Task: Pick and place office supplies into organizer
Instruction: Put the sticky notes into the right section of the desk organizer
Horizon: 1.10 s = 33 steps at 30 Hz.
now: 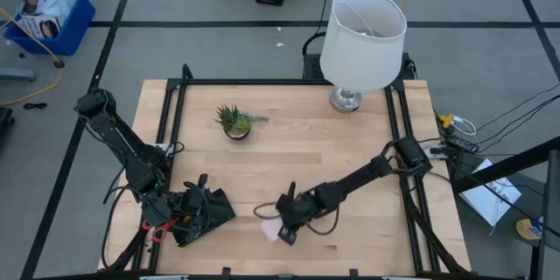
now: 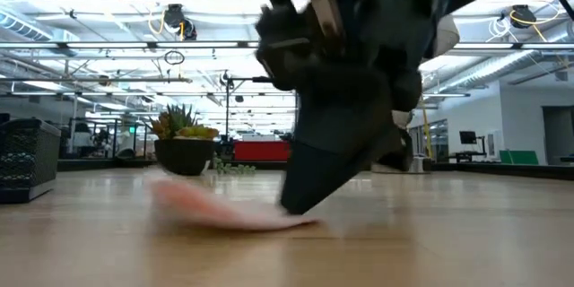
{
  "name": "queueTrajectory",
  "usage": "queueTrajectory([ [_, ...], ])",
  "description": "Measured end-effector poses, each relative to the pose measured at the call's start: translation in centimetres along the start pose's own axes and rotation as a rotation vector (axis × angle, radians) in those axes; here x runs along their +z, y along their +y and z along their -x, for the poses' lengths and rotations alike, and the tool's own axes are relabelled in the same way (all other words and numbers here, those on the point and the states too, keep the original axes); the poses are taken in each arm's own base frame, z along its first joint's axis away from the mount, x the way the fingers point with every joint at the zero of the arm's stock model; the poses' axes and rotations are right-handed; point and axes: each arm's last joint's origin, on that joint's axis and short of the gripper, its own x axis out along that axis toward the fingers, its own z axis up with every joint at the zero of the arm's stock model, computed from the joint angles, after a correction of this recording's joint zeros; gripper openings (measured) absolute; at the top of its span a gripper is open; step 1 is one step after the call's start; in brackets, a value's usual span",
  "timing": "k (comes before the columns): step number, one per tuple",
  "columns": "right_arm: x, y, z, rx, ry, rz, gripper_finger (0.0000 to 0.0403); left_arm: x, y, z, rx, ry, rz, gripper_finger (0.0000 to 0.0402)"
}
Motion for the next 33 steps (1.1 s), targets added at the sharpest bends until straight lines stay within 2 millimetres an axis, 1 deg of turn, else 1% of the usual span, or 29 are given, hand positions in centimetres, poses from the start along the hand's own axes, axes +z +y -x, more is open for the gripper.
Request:
queueTrajectory([
  [3,0.8,-1.1,2.1,-0.102,0.012,0.000,0.0000,0.0,0.0,0.0,0.001,0.003,0.003,0.0175],
  [6,1.0,-2.2,4.6,-0.230,0.041,-0.009,0.0000,-0.1,0.1,0.0,0.004,0.009,0.001,0.0175],
  [10,1.6,-2.3,7.4,-0.273,-0.001,-0.010,0.0000,-0.2,0.1,0.0,0.009,0.019,0.004,0.0175],
  [15,1.7,-2.2,9.0,-0.249,-0.014,0.016,0.0000,-0.3,0.2,0.0,0.014,0.027,0.008,0.0175],
  [18,1.1,-2.2,9.9,-0.284,0.017,0.057,0.0002,-0.3,0.2,0.0,0.014,0.027,0.017,0.0175],
  [20,0.6,-2.5,9.8,-0.320,0.035,0.068,0.0014,-0.3,0.2,0.0,0.015,0.027,0.016,0.0175],
  [22,0.3,-2.8,9.4,-0.312,0.047,0.063,0.0037,-0.3,0.2,0.0,0.015,0.028,0.016,0.0175],
  [24,0.0,-3.2,9.0,-0.299,0.050,0.046,0.0071,-0.3,0.2,0.0,0.015,0.028,0.016,0.0175],
  [28,-0.5,-4.7,7.8,-0.283,0.047,-0.001,0.0159,-0.3,0.2,0.0,0.015,0.028,0.025,0.0175],
  [30,-0.7,-5.5,7.5,-0.286,0.044,-0.016,0.0203,-0.3,0.2,0.0,0.016,0.028,0.025,0.0175],
  [33,-0.8,-6.5,7.2,-0.297,0.042,-0.035,0.0253,-0.3,0.2,0.0,0.016,0.029,0.025,0.0175],
])
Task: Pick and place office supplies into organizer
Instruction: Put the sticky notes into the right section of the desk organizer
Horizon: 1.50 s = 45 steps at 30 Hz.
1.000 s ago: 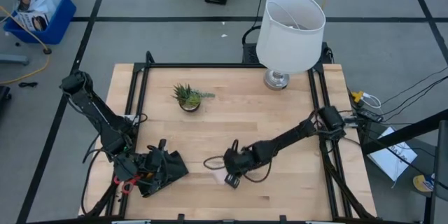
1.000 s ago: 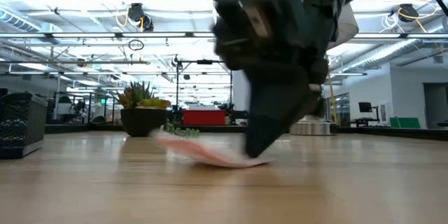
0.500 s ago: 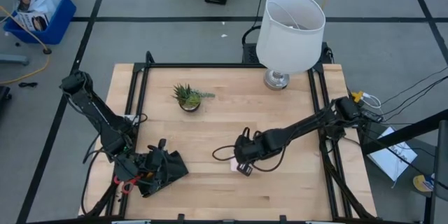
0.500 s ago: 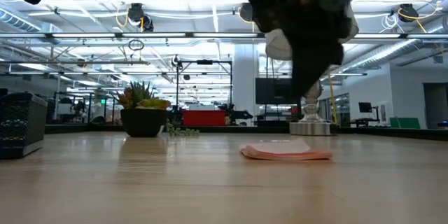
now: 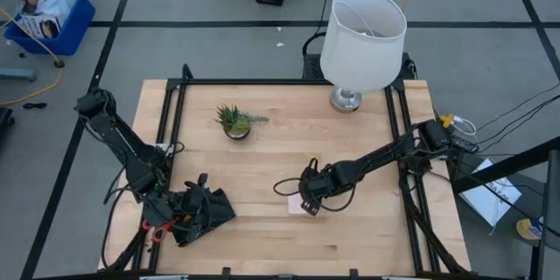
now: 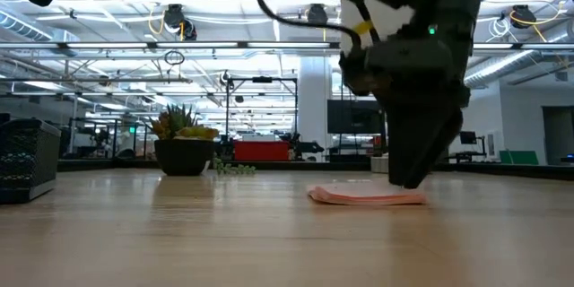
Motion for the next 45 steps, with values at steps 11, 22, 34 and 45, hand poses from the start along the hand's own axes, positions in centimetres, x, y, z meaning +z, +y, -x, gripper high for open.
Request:
queueTrajectory([
  [11,0.4,-1.5,-0.9,0.128,-0.053,-0.014,0.0289,0.0,0.0,0.0,0.001,0.001,-0.005,0.0175],
  [22,-2.0,-4.7,-1.3,0.391,-0.148,-0.154,0.0279,-0.3,0.2,-0.1,0.016,-0.008,-0.002,0.0175],
  [34,-2.2,-4.7,-1.7,0.469,-0.170,-0.165,0.0258,-0.1,0.1,-0.1,0.004,-0.022,-0.017,0.0175],
  [45,-2.9,-3.9,-1.6,0.494,-0.172,-0.139,0.0188,-0.1,0.1,-0.1,0.005,-0.022,-0.019,0.0175],
])
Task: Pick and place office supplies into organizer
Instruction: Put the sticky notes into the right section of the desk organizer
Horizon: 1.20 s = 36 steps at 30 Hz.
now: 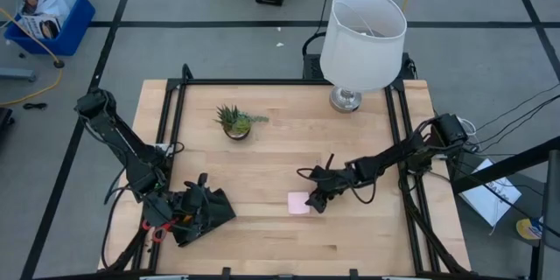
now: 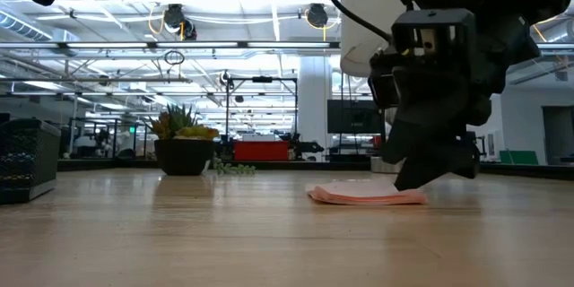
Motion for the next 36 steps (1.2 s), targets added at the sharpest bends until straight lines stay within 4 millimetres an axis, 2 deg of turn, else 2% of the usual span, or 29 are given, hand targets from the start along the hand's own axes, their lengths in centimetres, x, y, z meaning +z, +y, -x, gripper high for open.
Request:
queueTrajectory([
  [7,0.4,0.1,0.0,0.001,-0.055,0.042,0.0140,0.0,0.0,0.0,0.002,-0.001,0.001,0.0175],
  [12,0.6,0.0,0.0,-0.001,-0.058,0.075,0.0126,0.0,0.0,0.0,0.002,-0.002,0.003,0.0175],
  [16,0.6,-0.1,0.1,-0.002,-0.040,0.071,0.0138,0.0,0.0,0.0,0.002,-0.002,0.001,0.0175],
  [26,1.7,-1.1,-0.2,-0.026,-0.064,0.025,0.0202,0.0,0.0,0.0,0.002,-0.002,0.003,0.0175],
  [31,1.3,-1.7,-2.3,0.038,-0.024,-0.009,0.0201,0.1,0.0,0.0,0.000,-0.007,0.006,0.0175],
  [36,1.0,-1.7,-2.7,0.067,0.015,-0.008,0.0174,0.1,0.0,0.0,-0.002,-0.010,0.010,0.0175],
])
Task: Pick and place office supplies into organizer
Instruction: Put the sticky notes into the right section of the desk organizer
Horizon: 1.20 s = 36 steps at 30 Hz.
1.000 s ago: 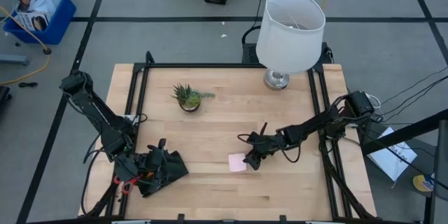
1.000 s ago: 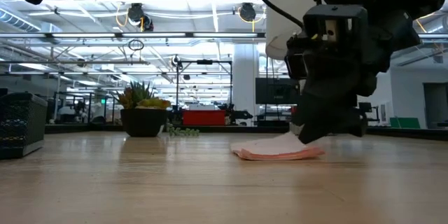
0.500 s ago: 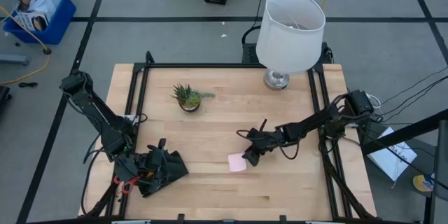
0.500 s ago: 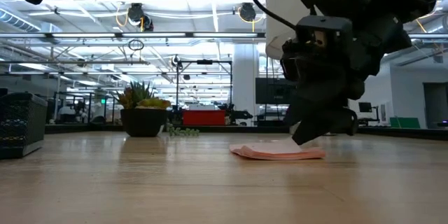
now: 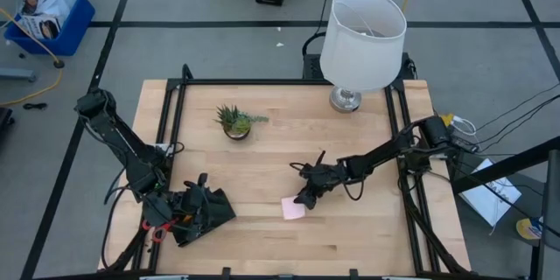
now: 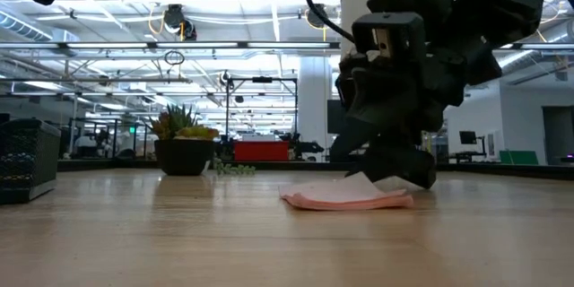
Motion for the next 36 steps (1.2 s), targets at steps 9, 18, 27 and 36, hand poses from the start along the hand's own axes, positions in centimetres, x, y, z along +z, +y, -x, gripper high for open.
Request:
queueTrajectory([
  [9,-2.3,1.3,-0.4,0.029,0.080,0.062,0.0060,0.0,0.0,0.0,-0.002,-0.002,-0.013,0.0175],
  [18,-2.1,2.5,-0.7,0.021,0.043,0.109,0.0002,0.1,0.0,0.0,-0.003,-0.006,-0.007,0.0175],
  [27,1.0,6.4,-1.0,0.149,-0.112,0.296,0.0001,1.0,-0.8,0.5,-0.065,-0.090,-0.007,0.0175],
  [36,4.8,11.5,-0.3,0.156,-0.356,0.416,0.0001,2.1,-0.4,1.5,-0.044,-0.153,-0.030,0.0175],
])
